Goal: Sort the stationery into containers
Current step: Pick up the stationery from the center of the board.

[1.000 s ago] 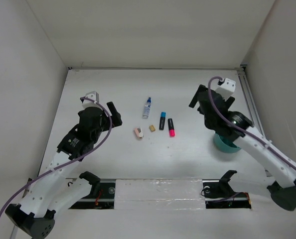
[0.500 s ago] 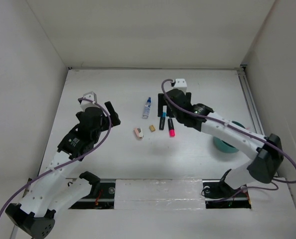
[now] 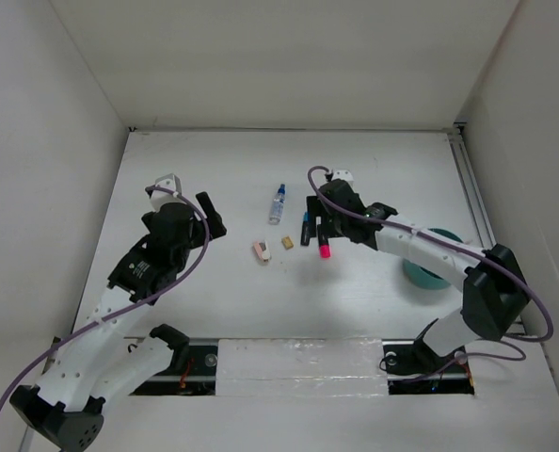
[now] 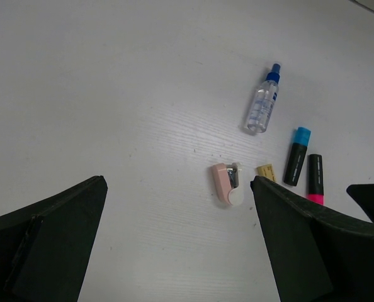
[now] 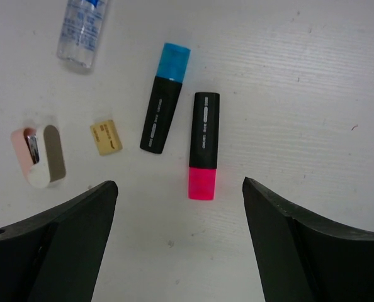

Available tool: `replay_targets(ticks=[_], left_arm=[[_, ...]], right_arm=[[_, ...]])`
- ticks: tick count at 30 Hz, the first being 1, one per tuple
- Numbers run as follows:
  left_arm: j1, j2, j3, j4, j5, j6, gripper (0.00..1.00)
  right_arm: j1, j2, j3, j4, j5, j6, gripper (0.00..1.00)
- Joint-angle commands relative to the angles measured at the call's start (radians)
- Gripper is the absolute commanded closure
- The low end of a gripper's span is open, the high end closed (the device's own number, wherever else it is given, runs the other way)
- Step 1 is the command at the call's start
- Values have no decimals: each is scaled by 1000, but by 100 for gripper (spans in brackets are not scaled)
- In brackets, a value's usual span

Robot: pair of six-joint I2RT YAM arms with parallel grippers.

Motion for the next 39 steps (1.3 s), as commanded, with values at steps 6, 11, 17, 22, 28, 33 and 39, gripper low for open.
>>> replay_targets(ticks=[6, 11, 17, 22, 28, 33, 39], left_arm=[[2, 2, 19, 14, 41, 2, 0], [2, 89, 47, 49, 185, 0, 0], [-200, 368, 150, 142, 147, -108, 0], [-165, 617, 268, 256, 198, -48, 0], [-110, 1000, 565, 189, 258, 69, 0], [-50, 1177, 733, 145, 342, 129, 5], [7, 1317, 903, 37, 396, 195, 9]], right_arm=[[13, -105, -78, 18, 1, 20, 17], [36, -272, -156, -17, 71, 74, 17], [47, -461, -143, -124, 103, 85, 17], [65, -548, -133, -158, 68, 85, 17], [97, -588, -165, -169, 23, 74, 18], [108, -622, -189, -141, -23, 65, 18], [126, -631, -210, -121, -35, 55, 18]])
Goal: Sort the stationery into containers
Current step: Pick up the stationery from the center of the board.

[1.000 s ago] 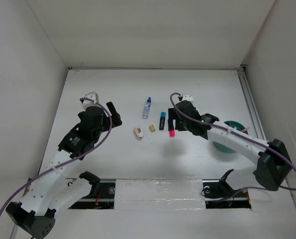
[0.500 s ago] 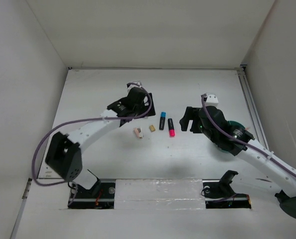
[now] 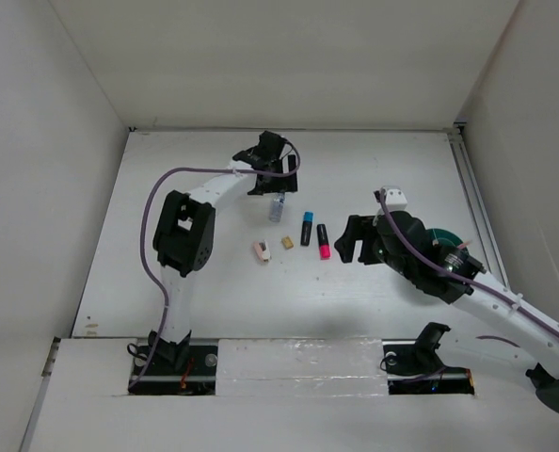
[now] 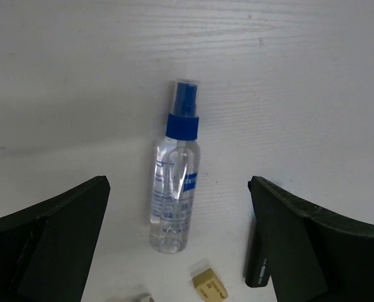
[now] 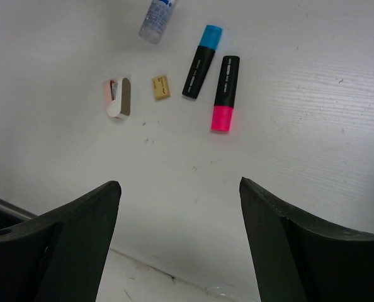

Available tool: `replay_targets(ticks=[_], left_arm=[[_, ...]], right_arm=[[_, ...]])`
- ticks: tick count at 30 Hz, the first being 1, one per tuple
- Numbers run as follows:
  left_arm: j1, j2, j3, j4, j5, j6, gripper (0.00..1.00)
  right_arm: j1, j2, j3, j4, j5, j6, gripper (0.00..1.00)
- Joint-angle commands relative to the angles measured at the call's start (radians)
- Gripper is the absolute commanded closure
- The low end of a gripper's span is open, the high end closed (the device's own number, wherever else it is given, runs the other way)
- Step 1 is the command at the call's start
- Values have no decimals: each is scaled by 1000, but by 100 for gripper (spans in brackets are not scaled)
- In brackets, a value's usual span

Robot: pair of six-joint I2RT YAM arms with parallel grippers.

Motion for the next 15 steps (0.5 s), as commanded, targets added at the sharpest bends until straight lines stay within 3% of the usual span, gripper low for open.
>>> replay_targets(ticks=[1, 5, 7, 13, 15], left_arm=[[20, 26, 118, -83, 45, 60, 9], [30, 109, 214, -139, 45, 99, 10], [30, 166, 272, -193, 36, 99, 16], [10, 189, 274, -206, 36, 108, 23], [10, 198, 274, -216, 26, 108, 31]], right_arm=[[18, -16, -16, 38, -18, -16, 18], [27, -7, -16, 58, -39, -16, 18], [27, -7, -16, 58, -39, -16, 18], [27, -7, -26, 67, -39, -25, 18], [27, -7, -26, 67, -39, -34, 18]])
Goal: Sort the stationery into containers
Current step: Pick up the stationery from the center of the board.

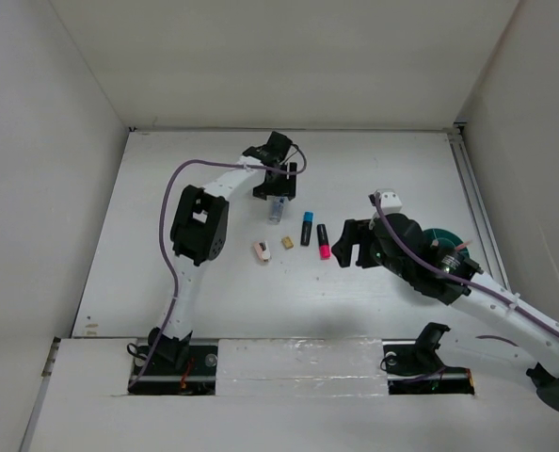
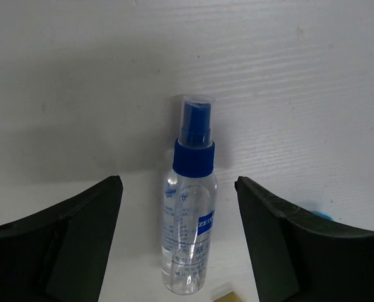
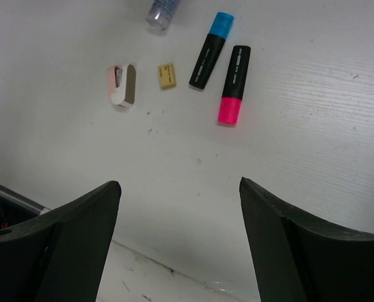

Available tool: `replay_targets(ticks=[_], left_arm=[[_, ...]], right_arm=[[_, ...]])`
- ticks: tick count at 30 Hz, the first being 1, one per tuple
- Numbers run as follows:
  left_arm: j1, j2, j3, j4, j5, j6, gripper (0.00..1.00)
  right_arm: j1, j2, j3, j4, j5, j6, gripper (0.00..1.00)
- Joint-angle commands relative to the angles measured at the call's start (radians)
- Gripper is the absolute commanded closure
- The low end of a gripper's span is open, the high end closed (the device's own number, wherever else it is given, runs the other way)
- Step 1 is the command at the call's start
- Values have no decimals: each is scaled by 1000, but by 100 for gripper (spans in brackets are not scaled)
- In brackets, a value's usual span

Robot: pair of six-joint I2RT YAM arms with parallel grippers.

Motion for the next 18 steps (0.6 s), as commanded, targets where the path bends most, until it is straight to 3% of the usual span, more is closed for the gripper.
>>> replay_targets(ticks=[1, 7, 8, 9, 12, 13, 17, 18], left_arm=[[-13, -7, 24, -53, -5, 19, 34], [-36, 27, 24, -73, -62, 19, 46], [-36, 41, 33, -86, -71, 10, 50], [-36, 67, 42, -86, -80, 10, 62], [-36, 116, 52, -118, -111, 1, 76], [-36, 125, 52, -118, -111, 1, 85], [-36, 137, 52, -118, -121, -8, 100], [-36, 137, 64, -118, -121, -22, 100]], right_arm=[[8, -7, -3, 59, -6, -22, 18], [8, -7, -3, 59, -6, -22, 18], [8, 2, -3, 59, -15, -22, 19], [8, 2, -3, 59, -16, -22, 19], [8, 2, -3, 59, -16, -22, 19], [8, 2, -3, 59, -16, -22, 19], [8, 2, -23, 79, -28, -22, 19], [8, 2, -23, 88, -28, -22, 19]])
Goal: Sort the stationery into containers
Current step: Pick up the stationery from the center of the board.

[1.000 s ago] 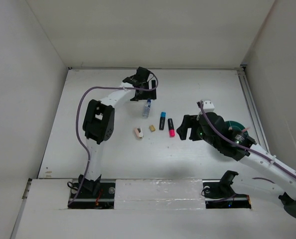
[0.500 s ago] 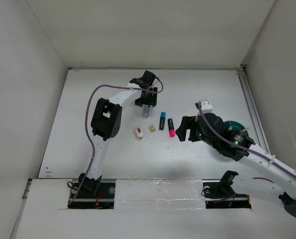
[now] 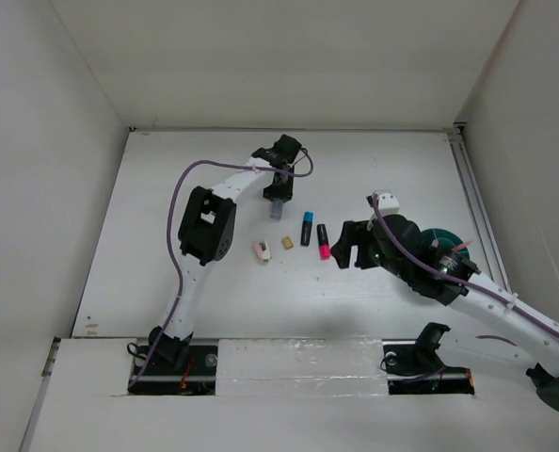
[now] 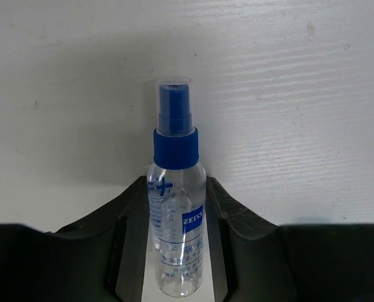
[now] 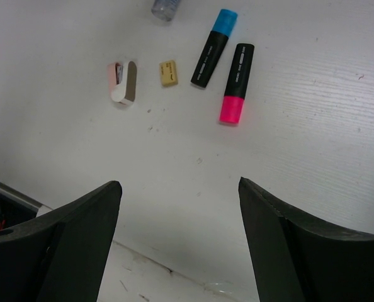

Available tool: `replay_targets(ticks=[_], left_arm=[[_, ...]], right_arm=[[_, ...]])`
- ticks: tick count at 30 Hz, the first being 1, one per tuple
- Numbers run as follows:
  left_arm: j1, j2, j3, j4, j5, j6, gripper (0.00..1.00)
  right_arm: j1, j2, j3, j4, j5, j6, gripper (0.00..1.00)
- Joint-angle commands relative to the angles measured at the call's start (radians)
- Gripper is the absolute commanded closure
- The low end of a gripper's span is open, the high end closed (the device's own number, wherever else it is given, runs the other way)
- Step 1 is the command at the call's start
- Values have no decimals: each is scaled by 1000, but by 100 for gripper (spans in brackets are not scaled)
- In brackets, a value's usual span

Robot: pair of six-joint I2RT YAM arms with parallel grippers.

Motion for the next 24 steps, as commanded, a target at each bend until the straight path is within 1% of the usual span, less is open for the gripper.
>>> replay_targets(ticks=[1, 3, 4, 6, 7, 8, 10, 11, 12, 13, 14, 15, 16, 17, 18, 19, 21, 22, 23, 24], left_arm=[[11, 58, -5, -44, -15, -35, 100], [22, 23, -5, -32, -15, -44, 100], [22, -3, -23, -17, -15, -53, 100], [31, -103, -56, 34, -15, -53, 100], [31, -143, -76, 60, 1, -53, 100], [31, -226, -94, 83, 14, -53, 100], [31, -323, -175, 184, 29, -64, 100], [16, -374, -209, 221, 29, -64, 100], [-7, -470, -278, 256, 29, -64, 100], [-19, -517, -312, 322, 17, -64, 100], [-30, -555, -339, 345, 17, -76, 100], [-41, -630, -367, 368, 43, -85, 100], [-41, -669, -440, 431, 61, -96, 100], [-41, -706, -477, 462, 83, -127, 100], [-41, -742, -519, 501, 134, -138, 100], [-41, -823, -607, 543, 156, -147, 100], [-41, -903, -697, 661, 199, -170, 100], [-41, -974, -734, 695, 234, -170, 100], [-41, -1008, -798, 750, 250, -179, 100], [-41, -1034, -820, 769, 267, -179, 100]], right_arm=[[17, 0, -32, 89, -27, -9, 19], [17, -9, -55, 138, -38, -9, 19], [17, -9, -69, 164, -61, -9, 21], [17, -38, -118, 226, -94, -18, 21], [17, -63, -133, 288, -110, -18, 21], [17, -74, -146, 319, -136, -18, 21], [17, -94, -186, 381, -145, -18, 21], [17, -94, -196, 437, -154, -18, 21], [17, -94, -196, 464, -174, -28, 21], [8, -94, -207, 490, -185, -28, 21], [8, -66, -207, 537, -185, -28, 21], [8, -52, -207, 559, -185, -37, 21], [8, -35, -192, 577, -185, -37, 21], [8, -2, -181, 592, -165, -37, 21], [8, 12, -170, 622, -165, -52, 21], [-1, 27, -158, 634, -155, -52, 21], [-19, 75, -111, 657, -154, -61, 21], [-32, 90, -94, 668, -194, -61, 21], [-53, 103, -65, 678, -219, -61, 21], [-62, 115, -54, 706, -240, -72, 21]])
